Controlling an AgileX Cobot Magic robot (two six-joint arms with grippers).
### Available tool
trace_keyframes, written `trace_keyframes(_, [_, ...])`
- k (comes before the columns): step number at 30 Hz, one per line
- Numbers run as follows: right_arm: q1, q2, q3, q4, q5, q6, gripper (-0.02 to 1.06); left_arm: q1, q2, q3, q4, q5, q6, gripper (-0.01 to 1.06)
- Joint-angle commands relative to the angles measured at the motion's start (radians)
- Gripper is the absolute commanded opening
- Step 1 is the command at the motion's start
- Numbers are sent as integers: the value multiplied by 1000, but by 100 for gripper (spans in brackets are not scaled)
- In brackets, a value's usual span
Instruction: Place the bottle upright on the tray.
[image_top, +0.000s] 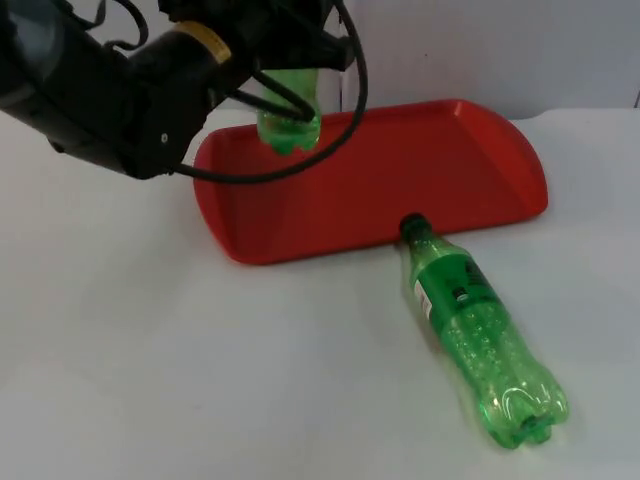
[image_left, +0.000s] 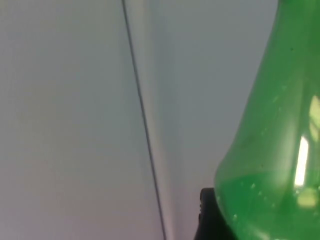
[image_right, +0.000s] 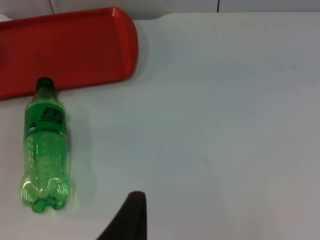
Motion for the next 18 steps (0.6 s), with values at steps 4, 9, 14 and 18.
trace_keyframes(4, [-7, -3, 0, 4, -8, 0, 105, 12, 71, -66, 18, -36, -4, 0])
trace_keyframes(9, [-7, -3, 0, 4, -8, 0, 105, 12, 153, -154, 16, -36, -4, 0])
trace_keyframes(14, [-7, -3, 0, 4, -8, 0, 105, 16, 225, -234, 16, -36, -4, 0])
trace_keyframes(18, [-7, -3, 0, 4, -8, 0, 105, 16, 274, -285, -4, -37, -20, 0])
